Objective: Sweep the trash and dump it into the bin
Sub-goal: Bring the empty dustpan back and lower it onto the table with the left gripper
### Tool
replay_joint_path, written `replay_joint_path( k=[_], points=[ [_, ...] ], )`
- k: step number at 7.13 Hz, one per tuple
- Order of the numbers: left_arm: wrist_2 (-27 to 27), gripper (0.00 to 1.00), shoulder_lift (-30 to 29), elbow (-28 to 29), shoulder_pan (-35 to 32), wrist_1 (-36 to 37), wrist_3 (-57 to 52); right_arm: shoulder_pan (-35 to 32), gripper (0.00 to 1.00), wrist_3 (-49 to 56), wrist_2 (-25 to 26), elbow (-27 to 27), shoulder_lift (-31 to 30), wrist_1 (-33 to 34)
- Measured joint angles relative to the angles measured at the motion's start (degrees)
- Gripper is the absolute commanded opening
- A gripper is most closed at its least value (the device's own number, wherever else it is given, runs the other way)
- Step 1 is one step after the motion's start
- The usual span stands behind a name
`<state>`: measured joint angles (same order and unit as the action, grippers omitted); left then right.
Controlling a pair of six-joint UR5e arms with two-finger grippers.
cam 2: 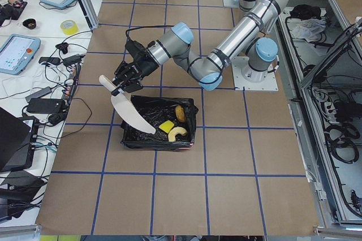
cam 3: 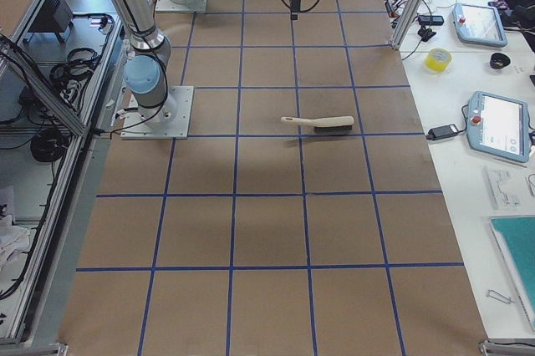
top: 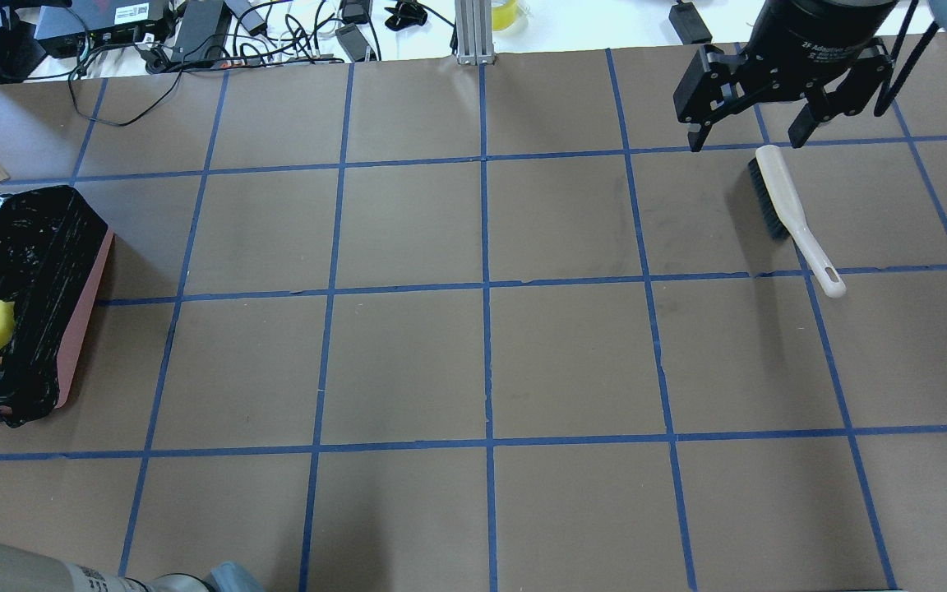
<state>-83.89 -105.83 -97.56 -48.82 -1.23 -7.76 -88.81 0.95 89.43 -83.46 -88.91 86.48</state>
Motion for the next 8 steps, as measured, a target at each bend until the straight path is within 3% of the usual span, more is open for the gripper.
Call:
replay_joint_path(
  k=[2, 3, 5, 8],
  points=[
    [-2.89, 0.0, 0.79, 8.44, -2.25, -20.48, 6.08, 0.04, 1.0, 0.02, -0.05, -0.03, -0.03, -0.04],
    [-5.33, 0.0, 1.02, 10.6, -3.93, -27.19, 10.24, 0.04, 1.0, 0.02, -0.09, -0.09, -0.03, -0.02],
    [-7.73, 0.0, 1.31, 11.89, -7.28, -37.5, 22.94, 0.04, 1.0, 0.04, -0.11, -0.21, -0.03, 0.0],
    [-11.27, 0.0, 0.51, 11.52, -14.69, -45.34, 43.35, 0.04, 1.0, 0.11, 0.13, -0.52, -0.03, -0.06]
  ],
)
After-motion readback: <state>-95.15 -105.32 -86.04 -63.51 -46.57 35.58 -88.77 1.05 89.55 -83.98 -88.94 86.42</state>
